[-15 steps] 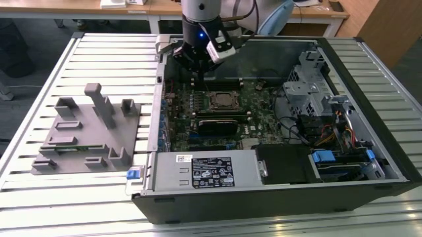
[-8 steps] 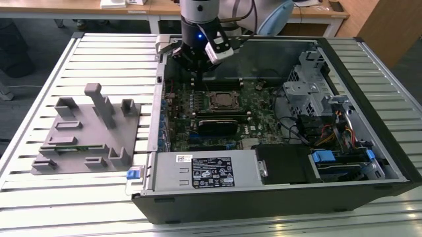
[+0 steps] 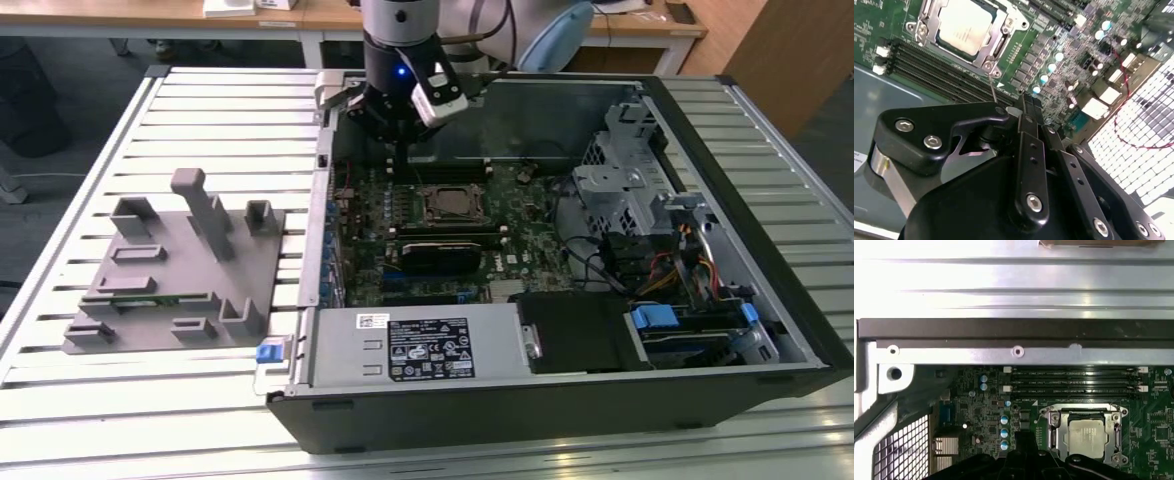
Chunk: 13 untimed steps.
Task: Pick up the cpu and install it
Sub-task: 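Install the first cpu locking lever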
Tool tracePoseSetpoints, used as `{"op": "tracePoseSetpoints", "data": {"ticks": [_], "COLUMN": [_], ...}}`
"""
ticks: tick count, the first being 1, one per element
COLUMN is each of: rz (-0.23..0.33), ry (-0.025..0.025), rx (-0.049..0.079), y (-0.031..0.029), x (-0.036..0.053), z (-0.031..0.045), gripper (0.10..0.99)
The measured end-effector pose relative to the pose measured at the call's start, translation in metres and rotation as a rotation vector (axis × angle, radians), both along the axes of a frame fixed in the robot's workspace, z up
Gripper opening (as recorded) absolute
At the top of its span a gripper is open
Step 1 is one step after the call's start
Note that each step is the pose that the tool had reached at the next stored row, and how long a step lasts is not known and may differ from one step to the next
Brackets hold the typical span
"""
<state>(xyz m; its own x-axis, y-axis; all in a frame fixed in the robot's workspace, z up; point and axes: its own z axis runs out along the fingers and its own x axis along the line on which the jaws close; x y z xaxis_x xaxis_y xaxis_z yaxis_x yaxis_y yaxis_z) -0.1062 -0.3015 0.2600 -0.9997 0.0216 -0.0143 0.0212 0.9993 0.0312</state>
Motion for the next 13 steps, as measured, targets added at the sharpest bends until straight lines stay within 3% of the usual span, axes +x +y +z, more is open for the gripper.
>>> {"op": "tracePoseSetpoints", "data": {"ticks": [7, 13], "rz": [0.002, 0.003], "ry": [-0.0045, -0.0051], "rx": [0.000, 0.000], "y": [0.0105, 0.0124], "x": [-0.0008, 0.0011], "z": [-0.0026, -0.0031], "gripper": [0.106, 0.106]}}
